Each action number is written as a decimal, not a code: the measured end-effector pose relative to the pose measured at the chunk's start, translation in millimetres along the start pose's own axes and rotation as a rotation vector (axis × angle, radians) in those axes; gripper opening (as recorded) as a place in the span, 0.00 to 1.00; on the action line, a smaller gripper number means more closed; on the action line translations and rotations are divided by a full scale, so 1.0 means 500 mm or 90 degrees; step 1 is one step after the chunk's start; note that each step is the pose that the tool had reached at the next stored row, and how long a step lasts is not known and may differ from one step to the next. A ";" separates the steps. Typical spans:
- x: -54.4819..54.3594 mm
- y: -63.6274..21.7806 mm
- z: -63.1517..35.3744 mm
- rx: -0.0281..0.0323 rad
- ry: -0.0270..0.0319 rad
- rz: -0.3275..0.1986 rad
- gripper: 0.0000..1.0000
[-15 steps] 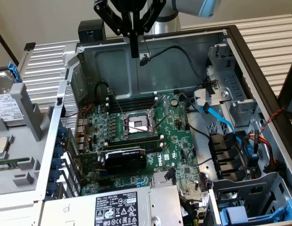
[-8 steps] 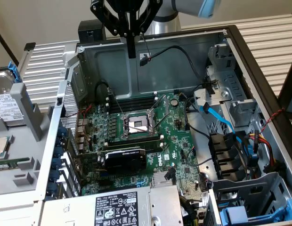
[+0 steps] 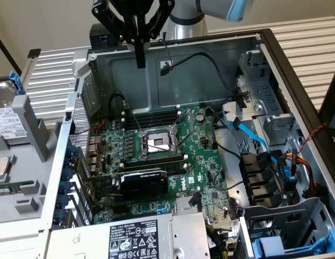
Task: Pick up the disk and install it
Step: 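Reach for the disk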
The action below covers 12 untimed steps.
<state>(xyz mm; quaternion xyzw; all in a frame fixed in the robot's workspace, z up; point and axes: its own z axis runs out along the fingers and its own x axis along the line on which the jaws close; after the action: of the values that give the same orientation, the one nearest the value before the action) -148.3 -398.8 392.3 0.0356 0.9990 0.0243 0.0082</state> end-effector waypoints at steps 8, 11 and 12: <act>0.067 -0.005 0.002 0.0001 0.0016 0.000 0.11; 0.094 -0.007 0.003 0.0001 0.0017 0.000 0.11; 0.103 -0.008 0.003 0.0001 0.0017 0.000 0.11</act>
<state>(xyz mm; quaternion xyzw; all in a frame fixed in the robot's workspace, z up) -200.0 -398.8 389.9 0.0357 0.9990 0.0242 0.0069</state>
